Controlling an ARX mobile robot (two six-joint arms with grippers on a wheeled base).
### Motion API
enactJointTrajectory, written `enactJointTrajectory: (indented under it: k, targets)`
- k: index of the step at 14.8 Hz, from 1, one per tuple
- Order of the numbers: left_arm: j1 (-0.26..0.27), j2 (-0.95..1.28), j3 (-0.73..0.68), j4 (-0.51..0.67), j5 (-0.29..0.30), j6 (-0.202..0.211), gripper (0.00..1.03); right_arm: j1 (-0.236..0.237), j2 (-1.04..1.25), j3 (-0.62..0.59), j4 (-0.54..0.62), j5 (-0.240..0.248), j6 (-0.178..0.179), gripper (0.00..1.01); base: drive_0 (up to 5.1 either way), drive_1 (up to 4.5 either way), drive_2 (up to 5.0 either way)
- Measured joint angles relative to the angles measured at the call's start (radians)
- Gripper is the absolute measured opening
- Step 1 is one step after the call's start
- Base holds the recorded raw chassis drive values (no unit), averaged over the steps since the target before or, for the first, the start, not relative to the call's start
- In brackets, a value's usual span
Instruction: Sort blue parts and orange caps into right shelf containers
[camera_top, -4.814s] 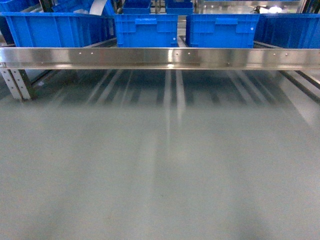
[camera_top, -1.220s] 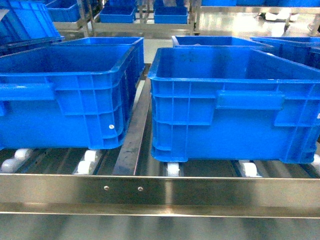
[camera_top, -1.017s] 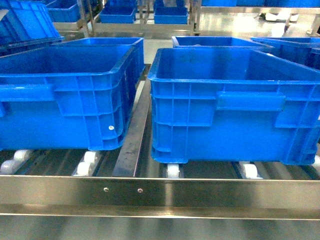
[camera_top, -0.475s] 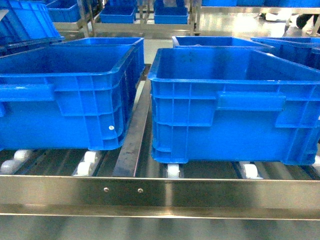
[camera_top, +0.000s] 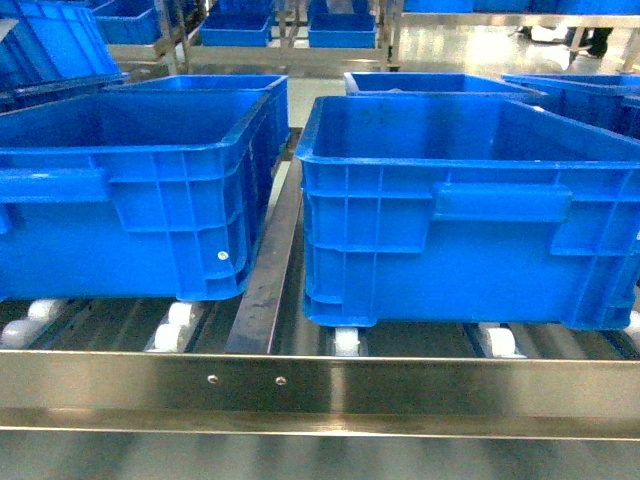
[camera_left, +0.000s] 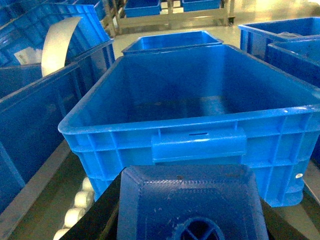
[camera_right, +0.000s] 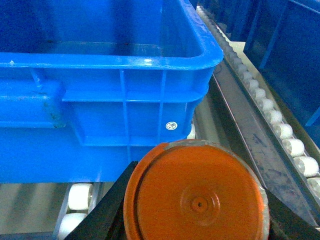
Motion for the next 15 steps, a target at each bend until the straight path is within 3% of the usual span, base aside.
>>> enactJointTrajectory:
  k: [15]
  targets:
    - [0.0,0.0,0.0,0.0,0.0,0.0,0.45,0.0,0.0,0.0,0.0,0.0,0.0,0.45,0.0,0.0,0.0]
